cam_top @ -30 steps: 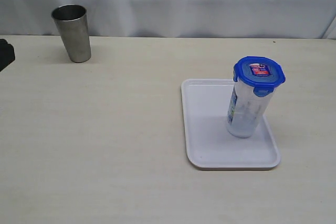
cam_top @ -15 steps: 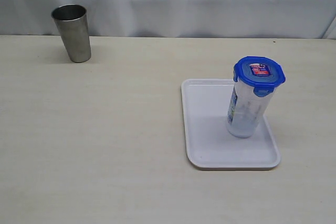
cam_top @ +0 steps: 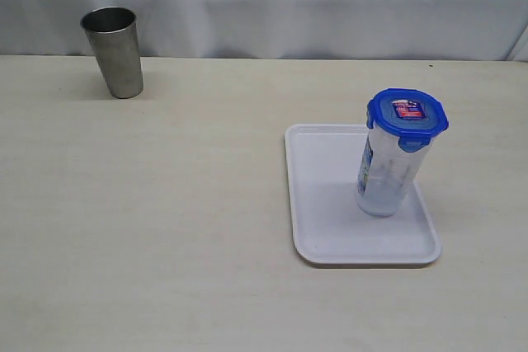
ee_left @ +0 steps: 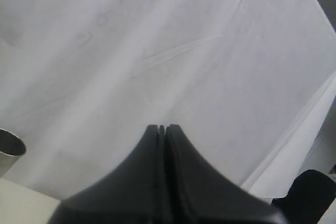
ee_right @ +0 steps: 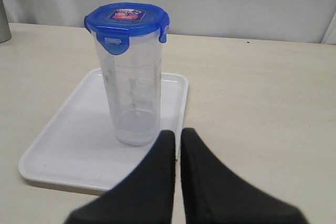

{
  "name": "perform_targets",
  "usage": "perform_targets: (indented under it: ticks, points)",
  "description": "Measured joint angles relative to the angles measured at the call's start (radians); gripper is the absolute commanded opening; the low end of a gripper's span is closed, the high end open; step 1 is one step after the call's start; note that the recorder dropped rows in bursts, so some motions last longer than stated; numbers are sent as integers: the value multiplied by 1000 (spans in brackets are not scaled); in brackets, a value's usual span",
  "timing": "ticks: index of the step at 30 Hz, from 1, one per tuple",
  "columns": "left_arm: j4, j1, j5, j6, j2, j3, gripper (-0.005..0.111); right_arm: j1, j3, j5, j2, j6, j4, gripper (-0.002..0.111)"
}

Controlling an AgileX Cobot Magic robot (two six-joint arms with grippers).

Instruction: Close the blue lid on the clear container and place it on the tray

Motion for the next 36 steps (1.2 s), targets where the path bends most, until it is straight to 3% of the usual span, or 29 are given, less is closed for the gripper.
perform_targets:
  ticks: [6, 22, 36]
  points:
    - [-18, 21, 0, 0, -83, 0, 0, 0, 0, 0, 0, 0, 0, 5]
    - [-46, 240, 0, 0, -152, 0, 0, 0, 0, 0, 0, 0, 0, 5]
    - [-165, 243, 0, 0, -152, 0, 0, 0, 0, 0, 0, 0, 0, 5]
